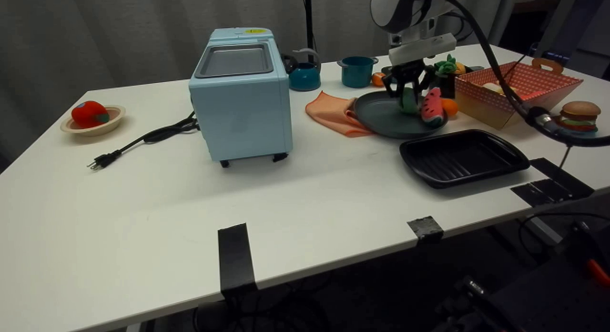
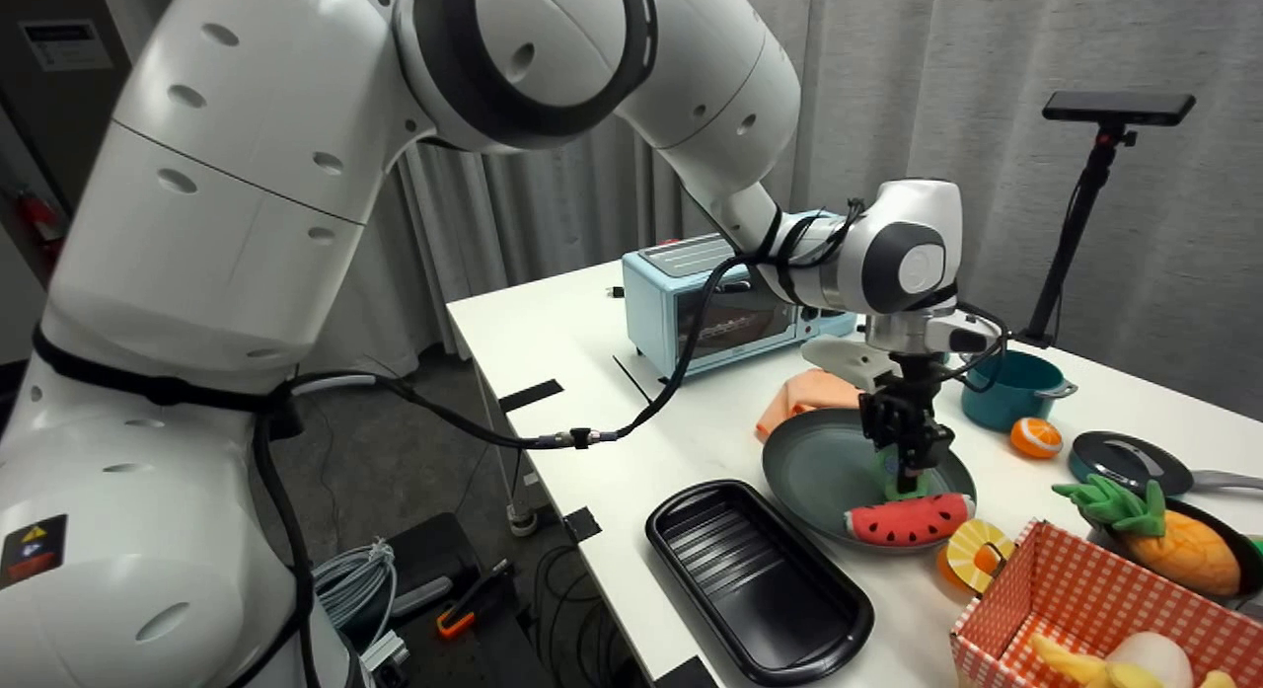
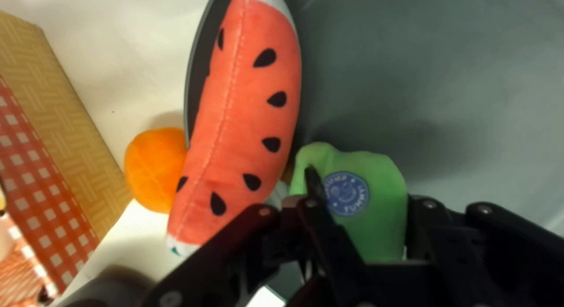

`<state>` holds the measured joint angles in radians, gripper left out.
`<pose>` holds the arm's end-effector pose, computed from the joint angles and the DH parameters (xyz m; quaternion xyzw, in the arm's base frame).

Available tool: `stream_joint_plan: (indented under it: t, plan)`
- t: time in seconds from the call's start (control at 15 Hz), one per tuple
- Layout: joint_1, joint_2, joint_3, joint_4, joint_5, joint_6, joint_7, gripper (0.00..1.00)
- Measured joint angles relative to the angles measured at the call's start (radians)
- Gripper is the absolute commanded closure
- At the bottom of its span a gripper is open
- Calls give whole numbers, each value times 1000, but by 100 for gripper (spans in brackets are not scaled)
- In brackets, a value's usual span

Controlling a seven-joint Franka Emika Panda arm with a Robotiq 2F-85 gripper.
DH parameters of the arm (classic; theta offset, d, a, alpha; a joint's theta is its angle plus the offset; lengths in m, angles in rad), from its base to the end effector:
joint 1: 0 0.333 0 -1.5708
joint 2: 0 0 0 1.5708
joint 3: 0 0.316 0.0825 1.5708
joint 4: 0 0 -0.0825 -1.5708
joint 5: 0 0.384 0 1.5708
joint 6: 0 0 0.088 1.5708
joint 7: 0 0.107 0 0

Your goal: Put the pineapple plush toy in the black pot and the pear in the box

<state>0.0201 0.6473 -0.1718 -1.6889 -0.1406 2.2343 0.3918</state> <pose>0.6617 -0.0942 0.2194 0.9713 -0.2080 -0.0348 0.1104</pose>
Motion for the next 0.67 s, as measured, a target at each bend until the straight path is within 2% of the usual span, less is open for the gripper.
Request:
stream_joint_plan:
  t: [0.07, 0.13, 0.67]
  plan:
    - [0, -11, -1, -3, 0, 7, -2, 94]
    - [0, -25, -1, -8, 0, 15, -4, 96]
    - [-16, -192, -13, -63, 0, 33, -26, 95]
